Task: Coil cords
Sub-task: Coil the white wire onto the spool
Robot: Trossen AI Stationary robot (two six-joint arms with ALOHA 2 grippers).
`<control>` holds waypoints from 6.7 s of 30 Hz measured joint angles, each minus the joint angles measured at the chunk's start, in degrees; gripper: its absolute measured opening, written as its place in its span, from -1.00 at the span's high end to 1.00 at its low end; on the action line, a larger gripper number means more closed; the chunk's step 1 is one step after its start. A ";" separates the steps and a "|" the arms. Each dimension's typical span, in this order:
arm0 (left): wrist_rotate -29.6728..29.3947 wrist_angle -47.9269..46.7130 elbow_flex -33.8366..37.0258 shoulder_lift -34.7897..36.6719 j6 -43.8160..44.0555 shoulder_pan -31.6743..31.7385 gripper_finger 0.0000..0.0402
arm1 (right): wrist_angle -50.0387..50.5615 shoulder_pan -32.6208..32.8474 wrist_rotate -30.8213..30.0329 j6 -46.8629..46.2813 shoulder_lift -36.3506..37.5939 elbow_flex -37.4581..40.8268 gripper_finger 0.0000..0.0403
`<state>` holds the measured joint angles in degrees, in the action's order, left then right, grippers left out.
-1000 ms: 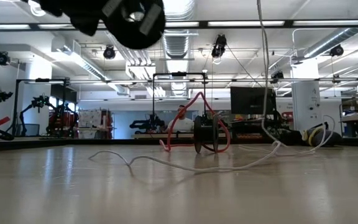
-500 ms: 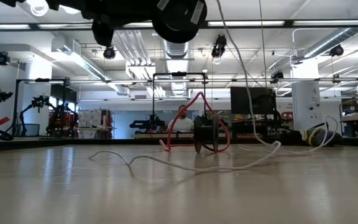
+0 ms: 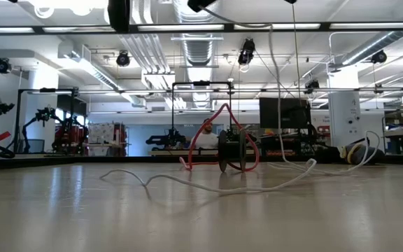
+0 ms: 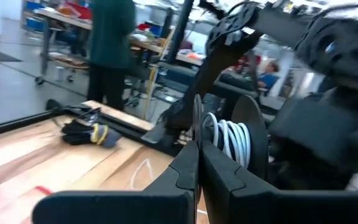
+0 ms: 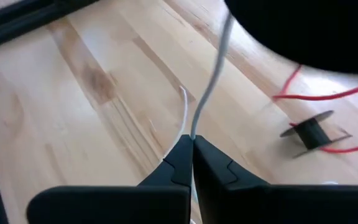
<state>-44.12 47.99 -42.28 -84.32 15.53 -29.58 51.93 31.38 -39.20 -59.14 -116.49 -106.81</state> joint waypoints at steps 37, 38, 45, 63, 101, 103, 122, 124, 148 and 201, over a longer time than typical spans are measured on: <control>38.25 -9.39 11.12 12.79 -11.89 -4.66 1.00 | -1.11 5.95 1.55 12.90 4.11 -0.74 1.00; 38.47 -9.35 11.10 12.53 -11.89 -4.66 1.00 | -1.17 5.58 1.66 10.74 4.29 -0.74 1.00; 31.14 -11.56 11.08 10.10 -11.35 -4.77 1.00 | -3.74 2.65 6.69 4.81 4.36 -1.16 1.00; 7.15 -13.94 9.89 3.73 -4.55 -4.52 1.00 | -13.89 -2.20 6.62 2.12 3.56 -1.46 1.00; 1.64 1.11 2.25 1.89 -9.20 -4.11 1.00 | -9.55 2.99 -3.09 12.35 1.10 -1.34 0.42; 2.79 0.92 2.25 2.83 -10.92 -4.65 1.00 | -8.87 3.90 -4.14 13.80 1.75 -1.68 0.33; 12.25 -0.02 1.86 8.47 -22.56 -8.86 1.00 | -27.64 6.97 -10.91 43.32 3.85 -5.22 0.14; 12.25 -0.01 1.86 8.47 -22.56 -8.83 1.00 | -27.66 6.98 -10.94 43.31 3.82 -5.20 0.15; 10.15 -12.63 1.92 16.49 -23.50 -9.83 0.77 | -31.55 5.35 -11.41 45.12 4.73 -5.74 0.99; 6.23 -5.34 1.42 29.53 -25.03 -11.48 1.00 | -11.00 5.63 -3.57 24.13 0.64 -0.20 0.28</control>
<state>-37.89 42.65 -40.86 -54.79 -9.49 -41.06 40.93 37.01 -42.77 -35.01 -115.85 -107.01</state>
